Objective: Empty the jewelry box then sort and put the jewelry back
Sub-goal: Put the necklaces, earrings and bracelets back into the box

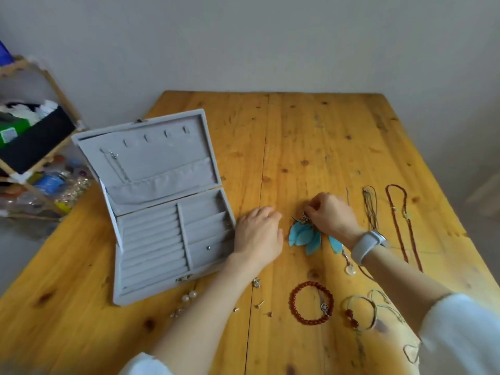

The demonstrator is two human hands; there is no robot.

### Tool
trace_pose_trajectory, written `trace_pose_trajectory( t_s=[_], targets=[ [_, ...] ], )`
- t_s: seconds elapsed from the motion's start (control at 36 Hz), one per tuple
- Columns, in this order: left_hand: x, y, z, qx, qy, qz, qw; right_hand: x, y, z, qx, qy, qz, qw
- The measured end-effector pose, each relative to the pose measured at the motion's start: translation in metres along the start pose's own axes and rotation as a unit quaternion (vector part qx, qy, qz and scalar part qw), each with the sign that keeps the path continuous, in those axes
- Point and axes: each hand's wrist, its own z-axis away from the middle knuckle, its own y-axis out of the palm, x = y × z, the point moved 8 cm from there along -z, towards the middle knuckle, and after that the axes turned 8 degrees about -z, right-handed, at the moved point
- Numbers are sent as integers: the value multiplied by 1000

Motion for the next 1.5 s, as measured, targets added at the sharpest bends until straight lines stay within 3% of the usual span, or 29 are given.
trace_pose_trajectory(
  t_s=[0.17,0.25,0.39,0.5,0.58,0.72,0.78,0.83,1.11,1.17,1.25,1.31,1.36,1.5],
  targets=[
    [2,3,0,-17,-10,22,1000,1,2,6,0,-52,-39,998],
    [5,-6,1,-46,-30,98,994,5,-4,15,-4,-72,-113,991],
    [17,-24,7,-87,-75,334,936,29,-23,33,-10,-131,-221,966],
    [18,-25,14,-58,-83,414,905,52,-33,46,-12,-164,-278,947],
    [16,-20,23,-17,-103,529,842,69,-41,56,-19,-192,-297,935],
    [13,-21,40,30,-122,754,644,99,-45,78,-44,-281,-200,938],
    [15,-23,47,29,-126,781,611,109,-47,86,-58,-304,-158,938],
    [18,-24,55,24,-138,789,598,117,-47,91,-52,-320,-152,934],
    [61,-27,106,-79,-213,779,584,137,-27,112,49,-283,-190,939],
    [73,-35,117,-109,-222,751,612,136,-23,113,67,-260,-205,941],
    [93,-59,130,-160,-217,619,738,138,-21,113,85,-231,-221,944],
    [105,-77,136,-187,-201,552,787,142,-23,112,86,-224,-228,944],
    [119,-95,139,-216,-198,528,797,148,-28,109,72,-227,-230,943],
    [154,-132,147,-285,-210,516,780,158,-45,94,-11,-227,-237,945]
  ],
)
